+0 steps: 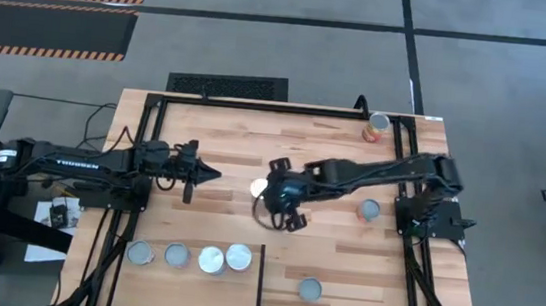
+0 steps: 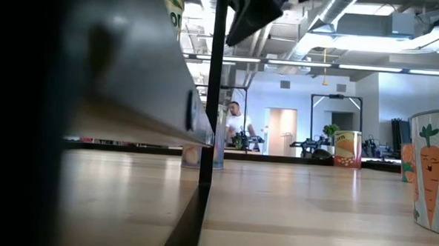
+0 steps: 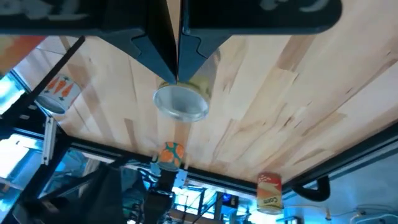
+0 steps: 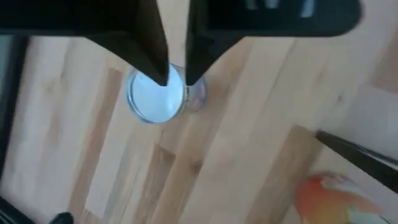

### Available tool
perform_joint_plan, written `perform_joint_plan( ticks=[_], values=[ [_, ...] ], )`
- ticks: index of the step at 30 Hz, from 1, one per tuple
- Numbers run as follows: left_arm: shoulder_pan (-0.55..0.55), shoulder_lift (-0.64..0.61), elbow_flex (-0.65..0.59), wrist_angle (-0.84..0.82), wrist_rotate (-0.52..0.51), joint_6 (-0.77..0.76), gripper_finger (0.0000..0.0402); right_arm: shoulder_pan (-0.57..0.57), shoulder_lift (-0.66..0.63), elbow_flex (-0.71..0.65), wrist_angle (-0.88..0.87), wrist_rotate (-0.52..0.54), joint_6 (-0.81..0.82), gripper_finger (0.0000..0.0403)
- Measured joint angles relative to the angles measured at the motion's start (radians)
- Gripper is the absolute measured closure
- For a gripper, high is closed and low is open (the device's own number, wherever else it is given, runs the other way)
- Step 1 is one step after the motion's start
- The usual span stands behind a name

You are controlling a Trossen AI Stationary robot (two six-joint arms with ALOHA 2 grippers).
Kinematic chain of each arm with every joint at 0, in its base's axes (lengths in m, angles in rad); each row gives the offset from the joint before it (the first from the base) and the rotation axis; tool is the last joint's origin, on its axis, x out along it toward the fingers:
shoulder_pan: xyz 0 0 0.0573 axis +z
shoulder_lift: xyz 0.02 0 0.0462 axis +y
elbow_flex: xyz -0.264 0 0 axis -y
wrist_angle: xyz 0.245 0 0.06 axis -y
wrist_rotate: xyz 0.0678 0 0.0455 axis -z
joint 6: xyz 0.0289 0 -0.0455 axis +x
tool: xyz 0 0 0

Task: Pick and place cans onto a shelf
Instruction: Put the canned peaches can on the shelf

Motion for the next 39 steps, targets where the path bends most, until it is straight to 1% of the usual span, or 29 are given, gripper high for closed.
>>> perform_joint_plan(
  ticks=[3,4,8,11,13,17,20,24,28,31,35,39],
  values=[
    [-0.016,0.03,0.029,-0.001,-0.012,0.007,0.0401,-0.025,-0.09,-0.16,0.114,-0.05,0.007,0.0385],
    [-0.021,0.043,0.04,0.0,-0.015,0.014,0.0401,-0.032,-0.118,-0.219,0.168,-0.054,0.013,0.0392],
    [-0.04,0.131,0.09,-0.004,-0.014,0.027,0.0401,-0.06,-0.239,-0.448,0.413,-0.107,0.094,0.0382],
    [-0.05,0.216,0.14,-0.005,0.003,0.032,0.0401,-0.072,-0.317,-0.605,0.594,-0.11,0.15,0.0383],
    [-0.058,0.267,0.179,-0.019,0.009,0.051,0.0401,-0.077,-0.352,-0.689,0.711,-0.109,0.184,0.0391],
    [-0.081,0.364,0.277,-0.092,0.011,0.13,0.0396,-0.076,-0.406,-0.808,0.839,-0.109,0.231,0.0397],
    [-0.105,0.432,0.365,-0.174,0.008,0.204,0.0377,-0.072,-0.429,-0.852,0.847,-0.109,0.261,0.0389],
    [-0.133,0.524,0.465,-0.258,-0.001,0.281,0.0335,-0.073,-0.439,-0.874,0.865,-0.107,0.276,0.038],
    [-0.144,0.617,0.543,-0.306,-0.028,0.338,0.0289,-0.073,-0.433,-0.878,0.882,-0.108,0.271,0.0384],
    [-0.144,0.679,0.58,-0.326,-0.034,0.359,0.0262,-0.073,-0.43,-0.878,0.884,-0.108,0.271,0.039],
    [-0.144,0.74,0.613,-0.328,-0.051,0.391,0.024,-0.073,-0.429,-0.878,0.878,-0.107,0.263,0.0389],
    [-0.144,0.775,0.621,-0.327,-0.065,0.41,0.0235,-0.073,-0.429,-0.878,0.875,-0.107,0.26,0.0382]
  ],
)
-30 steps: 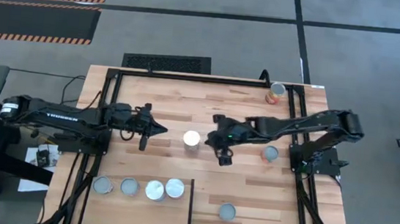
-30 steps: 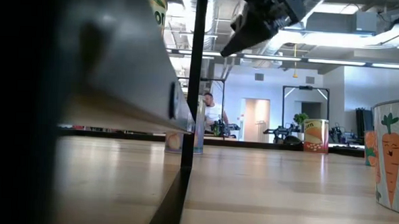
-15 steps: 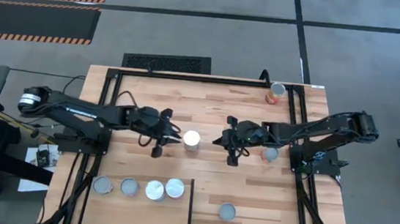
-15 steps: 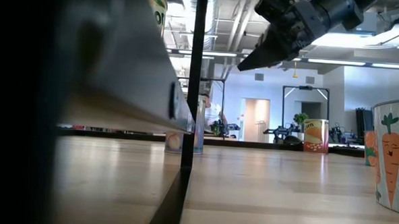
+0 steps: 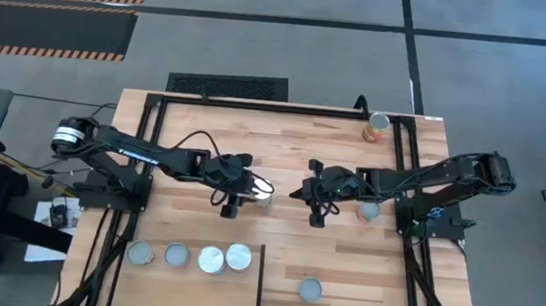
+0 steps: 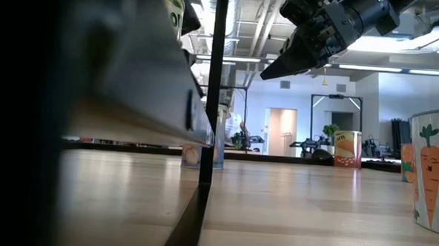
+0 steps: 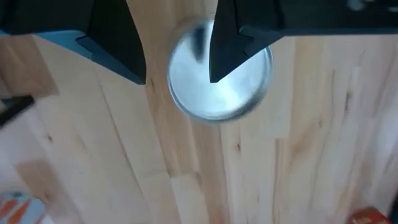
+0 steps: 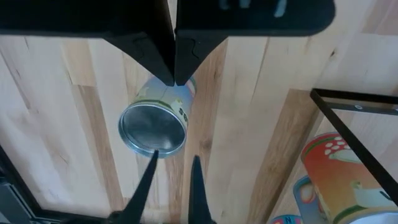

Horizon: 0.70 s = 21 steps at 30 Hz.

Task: Pick and place cans onto a shelf
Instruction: Put the canned peaches can on the shelf

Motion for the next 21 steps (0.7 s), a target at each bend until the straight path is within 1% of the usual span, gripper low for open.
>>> perform_joint_plan(
  ticks=[3,9,12,16,18,21],
  values=[
    [0.0,0.004,0.001,-0.006,-0.035,0.017,0.0235,0.0,0.0,0.0,-0.001,0.0,-0.001,0.0382],
    [0.0,0.005,0.001,-0.026,-0.038,0.046,0.0235,0.0,0.0,0.0,-0.001,0.001,-0.016,0.0388],
    [0.0,0.039,0.0,-0.037,-0.071,0.066,0.0235,0.0,0.0,0.0,-0.001,0.0,-0.018,0.0386],
    [-0.002,0.081,0.007,-0.009,-0.087,0.076,0.0237,0.0,0.0,0.0,-0.001,0.0,-0.019,0.0384],
    [-0.008,0.09,0.009,-0.011,-0.108,0.09,0.025,0.0,0.0,0.0,0.0,0.001,-0.019,0.0386],
    [-0.015,0.093,0.019,-0.02,-0.131,0.115,0.0288,0.0,0.0,0.0,0.0,0.001,-0.019,0.0388]
  ],
)
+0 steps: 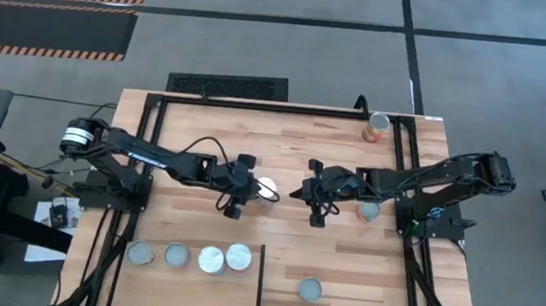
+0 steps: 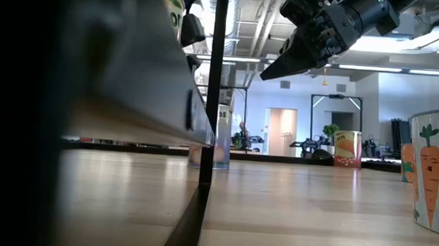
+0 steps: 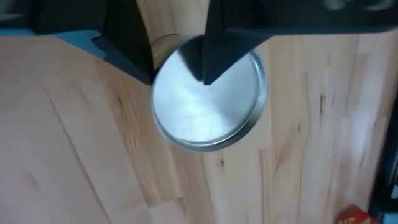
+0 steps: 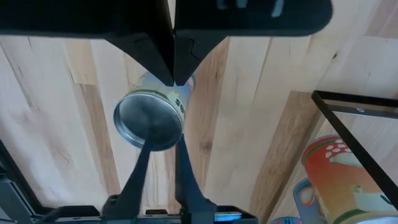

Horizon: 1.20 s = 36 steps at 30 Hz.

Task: Pick and place cans onto a shelf
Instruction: Put the canned peaches can on the shelf

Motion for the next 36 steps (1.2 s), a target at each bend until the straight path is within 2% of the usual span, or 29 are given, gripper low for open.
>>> perform_joint_plan(
  ticks=[5,7,16,29,36],
  values=[
    [0.001,-0.005,0.022,-0.022,-0.008,0.047,0.0376,0.0,0.0,0.0,0.0,0.0,0.0,0.0385],
    [0.001,-0.004,0.037,-0.044,-0.007,0.049,0.0393,0.0,0.0,0.0,0.0,0.0,0.0,0.0384],
    [0.001,-0.027,0.084,-0.142,0.018,0.022,0.0401,0.0,0.0,0.001,-0.001,0.0,0.0,0.0388],
    [-0.024,-0.293,0.218,-0.471,0.032,-0.071,0.0401,0.015,0.0,0.001,-0.002,0.001,0.001,0.0387],
    [-0.134,-0.392,0.327,-0.599,0.017,-0.118,0.0401,0.014,0.0,0.001,0.006,0.003,0.003,0.0389]
  ],
)
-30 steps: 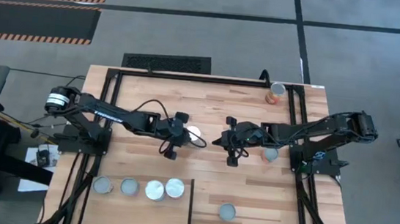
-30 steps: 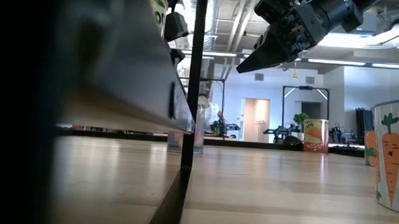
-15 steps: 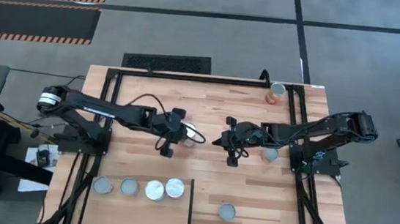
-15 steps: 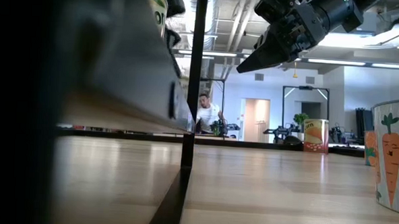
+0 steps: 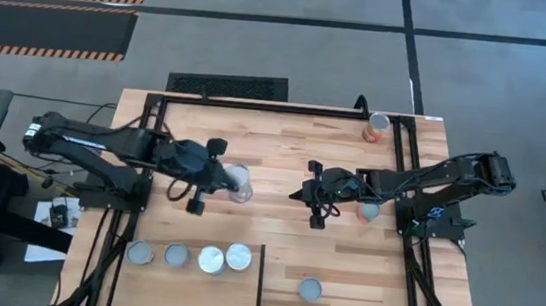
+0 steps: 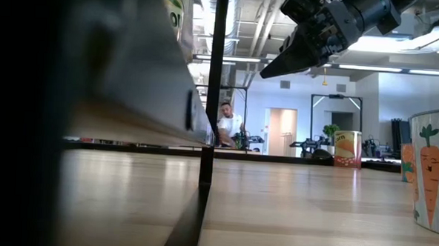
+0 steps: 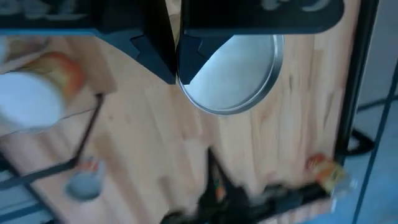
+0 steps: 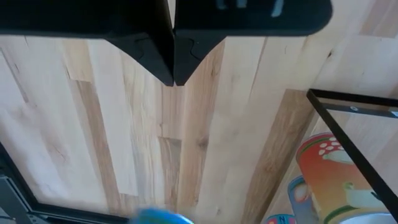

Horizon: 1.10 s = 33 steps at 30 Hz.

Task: Pick and place cans onto a shelf
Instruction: Put the canned peaches can on the shelf

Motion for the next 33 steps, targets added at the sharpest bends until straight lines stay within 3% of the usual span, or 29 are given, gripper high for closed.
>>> perform_joint_plan(
  ticks=[12,18,25,33],
  values=[
    [-0.332,0.003,0.222,-0.116,-0.129,-0.067,0.0401,0.0,0.0,0.0,0.008,0.002,0.027,0.0389],
    [-0.534,0.053,0.288,-0.126,-0.249,-0.129,0.0401,0.0,0.0,0.0,0.009,0.002,0.054,0.0387],
    [-0.724,0.217,0.391,-0.145,-0.337,-0.237,0.0401,0.0,0.0,0.0,0.01,0.004,0.087,0.0389],
    [-0.853,0.443,0.52,-0.162,-0.369,-0.399,0.0401,0.0,0.0,0.0,0.044,0.029,0.131,0.0389]
  ],
)
